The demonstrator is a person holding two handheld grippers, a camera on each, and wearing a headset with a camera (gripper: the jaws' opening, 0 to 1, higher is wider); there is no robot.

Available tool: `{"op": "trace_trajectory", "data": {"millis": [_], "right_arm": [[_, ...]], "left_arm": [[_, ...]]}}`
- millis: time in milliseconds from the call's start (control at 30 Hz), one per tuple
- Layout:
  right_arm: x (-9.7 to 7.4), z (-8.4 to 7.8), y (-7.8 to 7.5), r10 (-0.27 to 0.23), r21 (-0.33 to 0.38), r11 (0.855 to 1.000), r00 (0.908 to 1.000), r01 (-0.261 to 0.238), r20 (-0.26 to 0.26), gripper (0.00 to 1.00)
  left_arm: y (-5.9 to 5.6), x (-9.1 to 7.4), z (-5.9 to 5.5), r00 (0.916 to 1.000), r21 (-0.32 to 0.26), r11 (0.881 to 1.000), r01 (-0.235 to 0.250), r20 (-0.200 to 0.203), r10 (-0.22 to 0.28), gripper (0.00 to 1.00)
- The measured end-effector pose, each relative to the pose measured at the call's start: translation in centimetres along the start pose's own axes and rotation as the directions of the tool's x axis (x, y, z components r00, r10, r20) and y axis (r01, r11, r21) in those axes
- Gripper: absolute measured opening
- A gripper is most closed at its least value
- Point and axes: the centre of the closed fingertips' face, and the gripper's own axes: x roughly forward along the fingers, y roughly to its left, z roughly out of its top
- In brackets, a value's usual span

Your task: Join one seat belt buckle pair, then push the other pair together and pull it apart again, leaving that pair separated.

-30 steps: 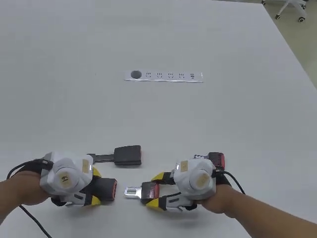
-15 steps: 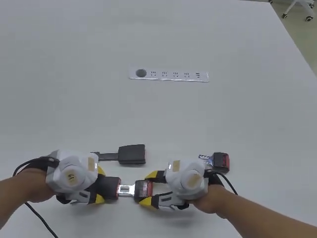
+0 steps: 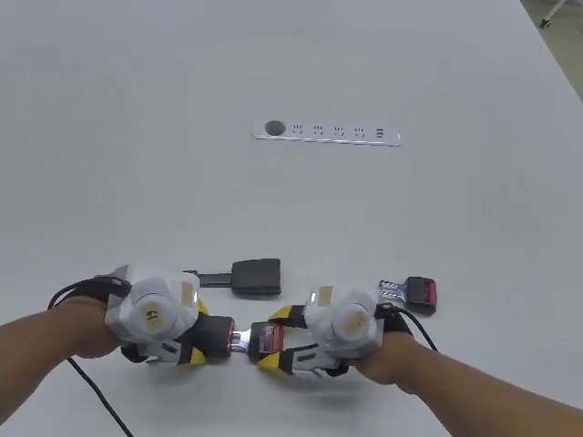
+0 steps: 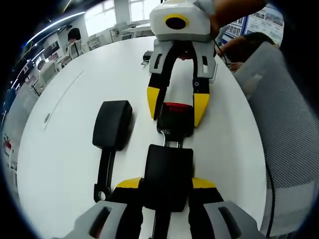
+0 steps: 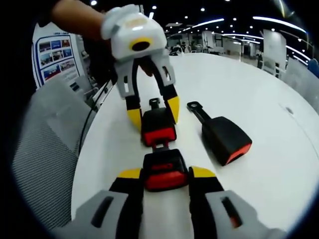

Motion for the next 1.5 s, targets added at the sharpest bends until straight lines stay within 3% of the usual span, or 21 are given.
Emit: {"op": "trace_trajectory", "data": {"millis": [433, 800, 1300, 1500], "right_arm": [[0.6, 0.6, 0.0, 0.0, 0.025, 1.0, 1.0, 0.0, -0.003, 0.35], [1.4, 1.3, 0.0, -0.012, -0.011, 1.0, 0.9996, 0.011, -0.024, 0.35], [1.4, 1.1, 0.1, -0.006, -0.013, 1.0, 0.9996, 0.006, -0.028, 0.35], [1.3, 1.0, 0.2, -0.013, -0.01, 1.0, 0.9999, 0.013, -0.007, 0.35]], "left_arm": [[-0.1, 0.2, 0.2, 0.9998, 0.041, 0.999, 0.018, -0.012, -0.017, 0.35], [-0.3, 0.2, 0.2, 0.999, 0.08, 0.996, 0.041, -0.021, -0.04, 0.35], [-0.1, 0.1, 0.0, 0.9991, 0.081, 0.996, 0.04, -0.014, -0.039, 0.35], [-0.1, 0.0, 0.0, 0.9993, 0.078, 0.996, 0.038, -0.004, -0.038, 0.35]]}}
